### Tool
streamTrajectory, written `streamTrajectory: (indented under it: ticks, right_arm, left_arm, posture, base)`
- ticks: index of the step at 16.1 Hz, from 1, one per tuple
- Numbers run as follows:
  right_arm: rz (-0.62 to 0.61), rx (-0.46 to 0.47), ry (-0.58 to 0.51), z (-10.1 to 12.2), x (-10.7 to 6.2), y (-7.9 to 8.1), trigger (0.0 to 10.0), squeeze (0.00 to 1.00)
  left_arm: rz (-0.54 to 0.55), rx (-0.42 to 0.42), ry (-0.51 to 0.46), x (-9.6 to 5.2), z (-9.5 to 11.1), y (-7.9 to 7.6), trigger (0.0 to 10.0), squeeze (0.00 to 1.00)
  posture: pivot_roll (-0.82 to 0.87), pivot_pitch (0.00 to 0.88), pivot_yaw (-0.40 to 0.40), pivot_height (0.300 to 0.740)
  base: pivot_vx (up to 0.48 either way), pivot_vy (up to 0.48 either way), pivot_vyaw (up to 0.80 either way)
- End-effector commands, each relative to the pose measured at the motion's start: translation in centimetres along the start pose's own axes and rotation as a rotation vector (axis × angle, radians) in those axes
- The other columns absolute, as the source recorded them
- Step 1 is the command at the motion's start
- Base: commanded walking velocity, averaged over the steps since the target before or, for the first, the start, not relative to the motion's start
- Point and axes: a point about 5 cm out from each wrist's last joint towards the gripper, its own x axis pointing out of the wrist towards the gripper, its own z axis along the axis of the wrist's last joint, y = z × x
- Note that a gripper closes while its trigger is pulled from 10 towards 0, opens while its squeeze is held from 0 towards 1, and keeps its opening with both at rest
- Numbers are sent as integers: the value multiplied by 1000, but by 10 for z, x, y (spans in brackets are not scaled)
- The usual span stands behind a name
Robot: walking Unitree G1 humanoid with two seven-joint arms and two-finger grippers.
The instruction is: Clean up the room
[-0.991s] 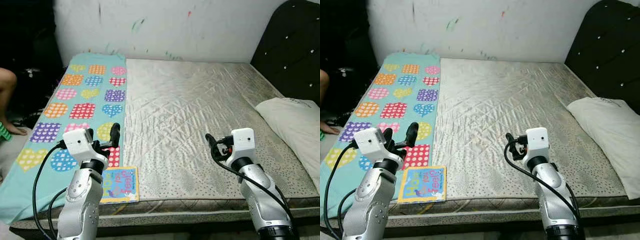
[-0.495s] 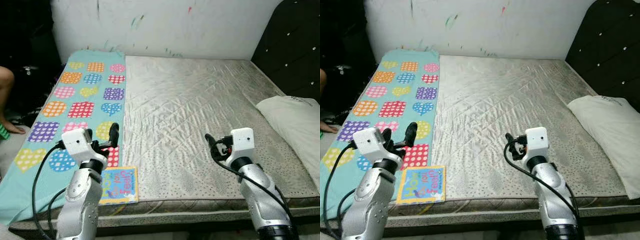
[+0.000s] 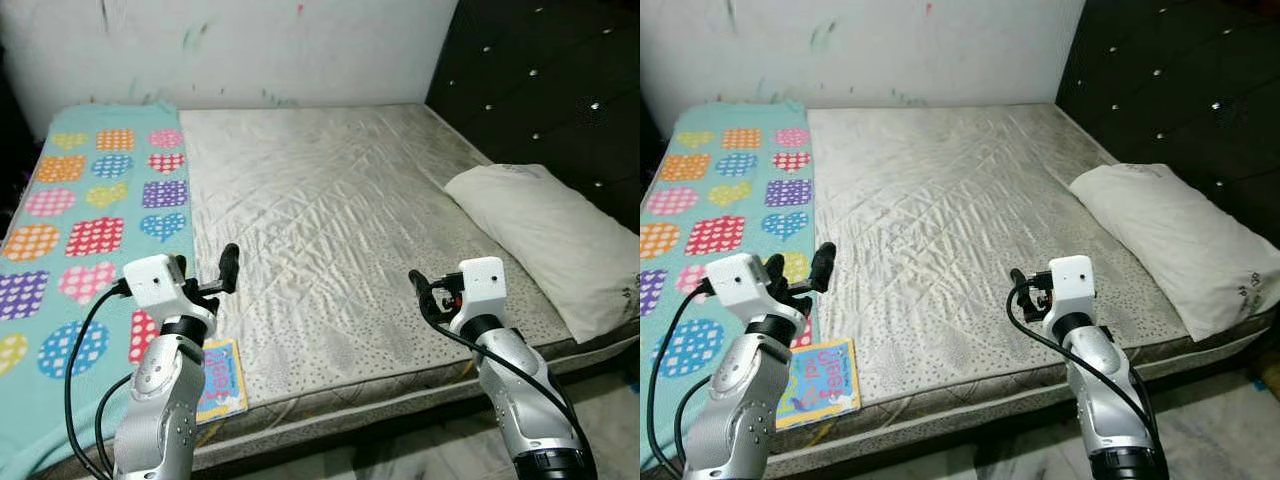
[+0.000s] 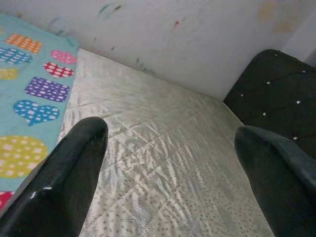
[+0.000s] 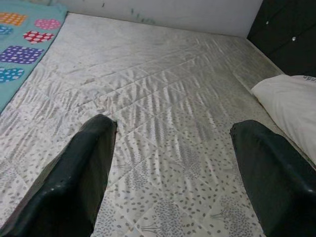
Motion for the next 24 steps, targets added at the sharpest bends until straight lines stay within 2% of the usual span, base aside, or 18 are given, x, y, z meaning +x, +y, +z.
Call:
streamTrajectory:
  ticks: [1, 6, 10, 18, 24]
  right_arm:
    - [2, -9, -10, 4, 2, -2, 10000, 0]
    - [30, -69, -22, 5, 3, 2, 10000, 0]
    - [23, -57, -20, 5, 2, 2, 10000, 0]
    - [11, -41, -17, 4, 2, 0, 10000, 0]
    - [7, -41, -17, 4, 3, 0, 10000, 0]
  left_arm:
    - [-1, 1, 11, 0, -2, -1, 10000, 0]
    - [1, 7, 15, 0, -3, -1, 10000, 0]
    - [-8, 3, 12, 1, -2, -2, 10000, 0]
    - [-10, -8, 6, 1, -1, -3, 10000, 0]
    - [-11, -8, 5, 2, -1, -3, 10000, 0]
  posture:
    - [-54, 0, -64, 740]
    - [-52, 0, -67, 740]
    - [-54, 0, -65, 740]
    - [-54, 0, -66, 740]
    - [-56, 0, -67, 740]
  base:
    - [0, 0, 0]
    - [0, 0, 160]
    - [0, 0, 800]
    - [0, 0, 0]
    - [0, 380, 0]
